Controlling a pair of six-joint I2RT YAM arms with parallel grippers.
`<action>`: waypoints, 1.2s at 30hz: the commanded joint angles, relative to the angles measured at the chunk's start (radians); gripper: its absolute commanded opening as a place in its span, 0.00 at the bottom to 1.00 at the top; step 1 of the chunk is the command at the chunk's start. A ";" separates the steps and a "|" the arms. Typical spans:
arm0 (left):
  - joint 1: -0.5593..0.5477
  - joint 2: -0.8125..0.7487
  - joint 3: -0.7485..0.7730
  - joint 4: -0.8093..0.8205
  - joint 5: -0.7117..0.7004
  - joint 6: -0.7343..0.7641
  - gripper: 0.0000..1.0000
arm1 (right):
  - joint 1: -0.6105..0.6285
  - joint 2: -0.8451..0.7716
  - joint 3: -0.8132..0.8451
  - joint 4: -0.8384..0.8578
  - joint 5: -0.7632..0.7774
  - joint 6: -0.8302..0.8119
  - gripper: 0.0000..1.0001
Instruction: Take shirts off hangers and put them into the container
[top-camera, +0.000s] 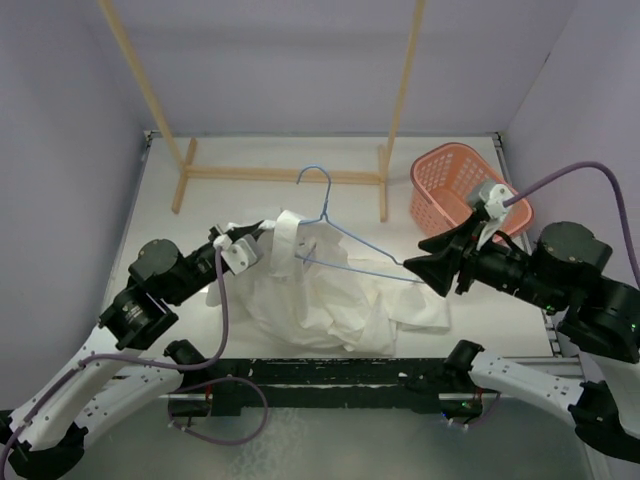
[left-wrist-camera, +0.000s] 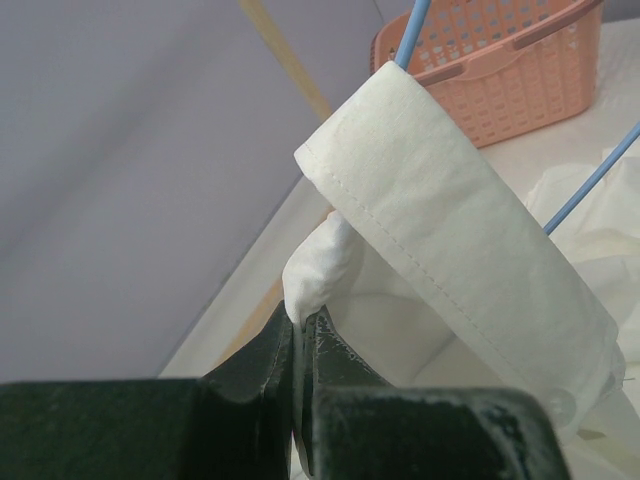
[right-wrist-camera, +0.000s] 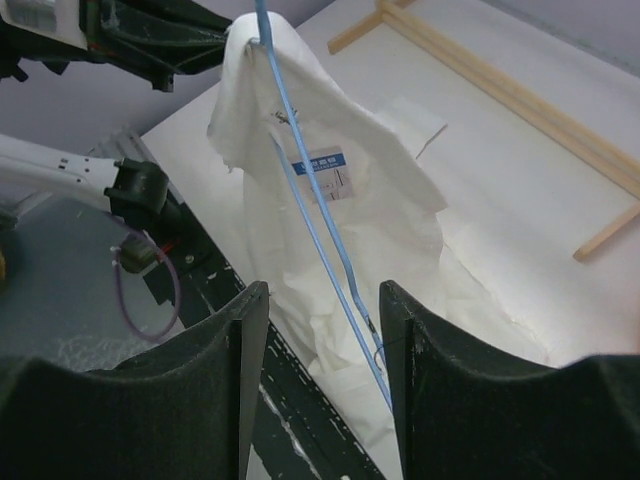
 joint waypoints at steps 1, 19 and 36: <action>0.004 -0.016 0.008 0.118 0.045 -0.011 0.00 | 0.000 0.039 -0.038 0.068 -0.099 -0.036 0.51; 0.005 0.074 0.040 0.182 0.087 0.001 0.00 | 0.000 0.119 -0.055 0.089 -0.092 -0.069 0.04; 0.004 0.052 0.037 0.185 0.104 -0.019 0.00 | 0.000 0.126 -0.086 0.095 -0.076 -0.076 0.00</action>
